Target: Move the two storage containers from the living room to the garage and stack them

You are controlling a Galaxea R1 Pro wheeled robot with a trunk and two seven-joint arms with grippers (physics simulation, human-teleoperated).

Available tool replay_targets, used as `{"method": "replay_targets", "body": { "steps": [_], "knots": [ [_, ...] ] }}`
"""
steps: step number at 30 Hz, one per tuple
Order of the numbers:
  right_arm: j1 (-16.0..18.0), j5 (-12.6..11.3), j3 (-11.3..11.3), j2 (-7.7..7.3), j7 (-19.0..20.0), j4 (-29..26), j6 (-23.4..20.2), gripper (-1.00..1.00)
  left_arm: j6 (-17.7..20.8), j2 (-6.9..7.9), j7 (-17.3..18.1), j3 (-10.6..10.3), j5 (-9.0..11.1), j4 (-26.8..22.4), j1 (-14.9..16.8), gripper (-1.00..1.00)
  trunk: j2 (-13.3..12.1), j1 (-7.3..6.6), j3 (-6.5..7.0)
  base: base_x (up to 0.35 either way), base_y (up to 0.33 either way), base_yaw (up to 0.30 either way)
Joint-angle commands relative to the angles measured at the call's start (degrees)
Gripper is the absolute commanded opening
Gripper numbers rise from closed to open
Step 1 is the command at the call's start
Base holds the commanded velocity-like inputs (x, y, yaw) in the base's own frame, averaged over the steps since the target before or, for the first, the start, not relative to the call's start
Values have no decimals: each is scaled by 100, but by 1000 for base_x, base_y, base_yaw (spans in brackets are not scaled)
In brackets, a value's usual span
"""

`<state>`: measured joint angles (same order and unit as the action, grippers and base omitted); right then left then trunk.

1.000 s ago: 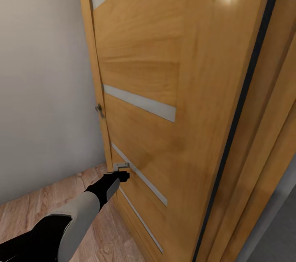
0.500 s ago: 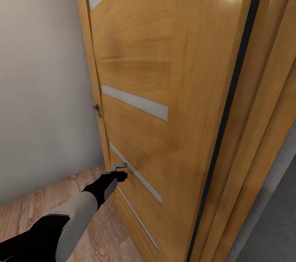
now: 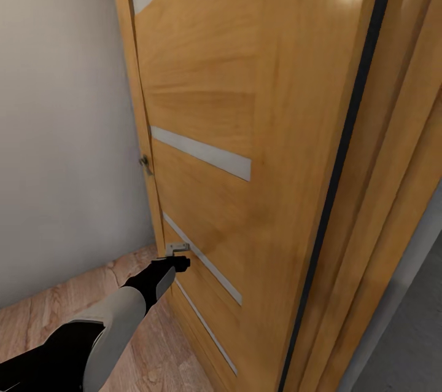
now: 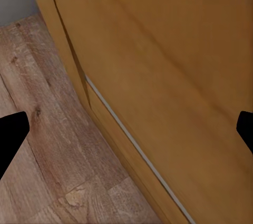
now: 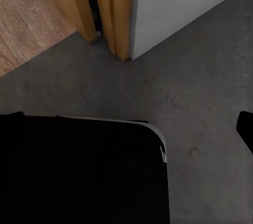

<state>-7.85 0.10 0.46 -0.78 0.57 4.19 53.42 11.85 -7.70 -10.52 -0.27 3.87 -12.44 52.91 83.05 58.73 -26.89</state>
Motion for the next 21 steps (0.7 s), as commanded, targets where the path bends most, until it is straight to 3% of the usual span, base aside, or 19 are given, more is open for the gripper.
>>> {"method": "replay_targets", "body": {
  "steps": [1,21],
  "knots": [
    [3,-1,3,-1,5,7,24,100,19,-153,10,-17,158,-13,0,100,3,0,-5,0,0,0],
    [3,-1,6,-1,13,5,18,100,19,-153,9,-17,158,-13,0,100,3,0,-5,0,0,-21]
  ]
}}
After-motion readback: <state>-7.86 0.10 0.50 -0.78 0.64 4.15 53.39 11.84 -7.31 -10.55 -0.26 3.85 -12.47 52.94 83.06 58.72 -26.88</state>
